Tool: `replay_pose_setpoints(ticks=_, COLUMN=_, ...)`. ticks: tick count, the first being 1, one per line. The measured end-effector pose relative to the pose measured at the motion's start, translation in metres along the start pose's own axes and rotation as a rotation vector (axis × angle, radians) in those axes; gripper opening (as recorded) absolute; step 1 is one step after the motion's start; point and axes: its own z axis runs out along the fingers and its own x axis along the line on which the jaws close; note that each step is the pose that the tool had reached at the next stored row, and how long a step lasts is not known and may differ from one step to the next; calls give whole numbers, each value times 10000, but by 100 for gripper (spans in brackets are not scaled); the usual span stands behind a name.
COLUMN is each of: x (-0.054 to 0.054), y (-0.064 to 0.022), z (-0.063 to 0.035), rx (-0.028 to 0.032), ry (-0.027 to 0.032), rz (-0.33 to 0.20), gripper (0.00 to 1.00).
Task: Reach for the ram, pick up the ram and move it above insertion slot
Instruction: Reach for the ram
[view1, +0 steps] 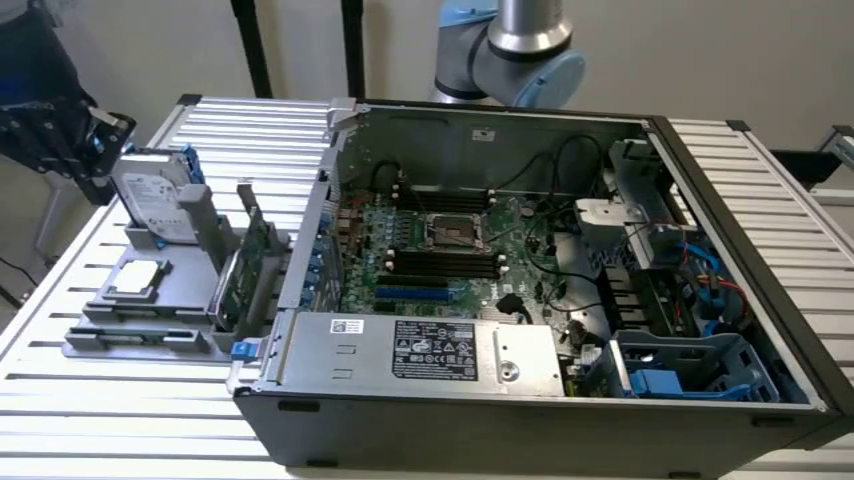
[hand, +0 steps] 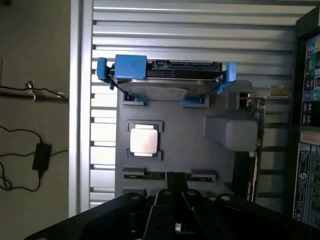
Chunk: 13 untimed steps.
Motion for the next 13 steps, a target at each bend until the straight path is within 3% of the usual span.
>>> replay_pose_setpoints(ticks=6, x=-17, y=-186, z=-8, rx=0, ry=19, rz=1, gripper=11)
replay_pose_setpoints(ticks=13, x=-103, y=-298, z=-17, rx=-3, ry=39, rz=-2, gripper=11)
